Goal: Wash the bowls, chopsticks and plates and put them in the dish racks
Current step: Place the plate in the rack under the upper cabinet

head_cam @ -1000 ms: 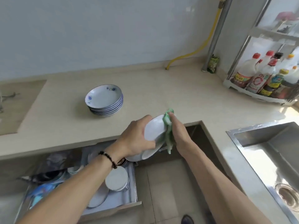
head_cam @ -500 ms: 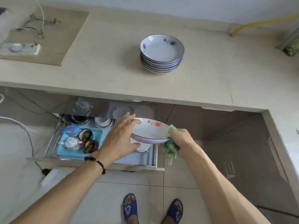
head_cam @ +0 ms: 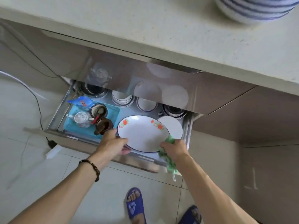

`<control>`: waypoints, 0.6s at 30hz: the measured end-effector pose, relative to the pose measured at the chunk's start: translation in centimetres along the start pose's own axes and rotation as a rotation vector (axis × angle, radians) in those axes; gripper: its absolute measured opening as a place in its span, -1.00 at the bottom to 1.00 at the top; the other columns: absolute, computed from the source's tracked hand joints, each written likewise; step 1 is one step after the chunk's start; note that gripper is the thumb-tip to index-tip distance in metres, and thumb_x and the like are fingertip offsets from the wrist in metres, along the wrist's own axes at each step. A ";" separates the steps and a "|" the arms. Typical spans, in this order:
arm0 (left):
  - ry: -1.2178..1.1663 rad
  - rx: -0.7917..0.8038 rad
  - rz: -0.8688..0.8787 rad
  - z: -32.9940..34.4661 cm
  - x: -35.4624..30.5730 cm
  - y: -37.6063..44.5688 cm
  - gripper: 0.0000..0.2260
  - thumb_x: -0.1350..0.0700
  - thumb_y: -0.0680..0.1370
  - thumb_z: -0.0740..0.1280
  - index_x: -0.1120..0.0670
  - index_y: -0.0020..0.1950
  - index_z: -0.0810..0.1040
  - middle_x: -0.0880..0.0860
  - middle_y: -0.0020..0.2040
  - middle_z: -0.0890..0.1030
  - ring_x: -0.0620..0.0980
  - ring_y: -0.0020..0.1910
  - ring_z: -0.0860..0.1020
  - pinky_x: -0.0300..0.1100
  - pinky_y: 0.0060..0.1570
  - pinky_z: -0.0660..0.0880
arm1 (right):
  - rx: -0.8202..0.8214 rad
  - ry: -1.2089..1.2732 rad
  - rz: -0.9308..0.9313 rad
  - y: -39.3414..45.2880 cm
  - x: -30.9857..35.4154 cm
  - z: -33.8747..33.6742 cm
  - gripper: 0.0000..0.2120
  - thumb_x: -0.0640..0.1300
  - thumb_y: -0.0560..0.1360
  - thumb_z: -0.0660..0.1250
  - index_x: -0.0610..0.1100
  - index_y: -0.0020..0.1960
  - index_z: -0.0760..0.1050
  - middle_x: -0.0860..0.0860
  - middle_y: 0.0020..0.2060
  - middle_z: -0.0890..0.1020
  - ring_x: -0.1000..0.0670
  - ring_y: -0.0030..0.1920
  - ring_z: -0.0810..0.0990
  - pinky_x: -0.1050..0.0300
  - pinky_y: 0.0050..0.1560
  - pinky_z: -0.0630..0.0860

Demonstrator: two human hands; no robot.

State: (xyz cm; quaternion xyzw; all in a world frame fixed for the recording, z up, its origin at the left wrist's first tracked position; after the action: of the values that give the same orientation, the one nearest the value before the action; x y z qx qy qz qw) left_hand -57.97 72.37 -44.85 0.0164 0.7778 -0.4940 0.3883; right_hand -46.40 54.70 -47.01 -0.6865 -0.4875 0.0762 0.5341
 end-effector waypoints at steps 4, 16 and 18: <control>0.087 -0.025 -0.049 -0.3 3.0 6.5 -0.72 0.40 0.55 0.29 0.15 0.21 0.48 0.19 0.16 0.56 0.20 0.03 0.63 -0.10 -0.27 0.67 | 0.060 -0.120 0.051 6.2 -0.9 4.1 -0.81 -0.11 0.40 0.42 -0.25 -0.15 0.56 -0.09 -0.31 0.60 -0.07 -0.32 0.52 0.23 -0.36 0.44; 0.346 -0.080 -0.124 -0.1 9.7 20.1 -0.68 0.29 0.41 0.27 0.15 0.15 0.47 0.15 0.14 0.54 0.23 0.11 0.56 0.14 -0.05 0.66 | 0.142 -0.314 0.122 18.4 -4.4 13.2 -0.80 -0.08 0.53 0.37 -0.23 -0.01 0.51 -0.11 -0.09 0.54 -0.07 -0.08 0.52 0.17 -0.10 0.42; 0.328 -0.083 -0.116 0.4 10.1 21.3 -0.75 0.37 0.50 0.25 0.15 0.13 0.48 0.13 0.11 0.54 0.23 0.10 0.57 0.18 -0.05 0.65 | 0.131 -0.286 0.138 19.7 -5.3 14.3 -0.82 -0.09 0.52 0.35 -0.22 -0.06 0.51 -0.11 -0.12 0.57 -0.07 -0.11 0.55 0.12 -0.11 0.46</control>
State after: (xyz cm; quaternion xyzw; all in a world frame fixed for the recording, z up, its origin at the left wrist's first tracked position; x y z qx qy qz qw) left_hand -56.02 79.32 -67.26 0.0355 0.8500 -0.4738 0.2275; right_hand -46.48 61.07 -71.05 -0.6644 -0.5042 0.2411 0.4962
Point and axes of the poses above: each hand's wrist, its own y-axis towards the middle knuckle, its own z-axis out of the palm, x = y × z, the point moved 1 cm from there along y, towards the middle knuckle
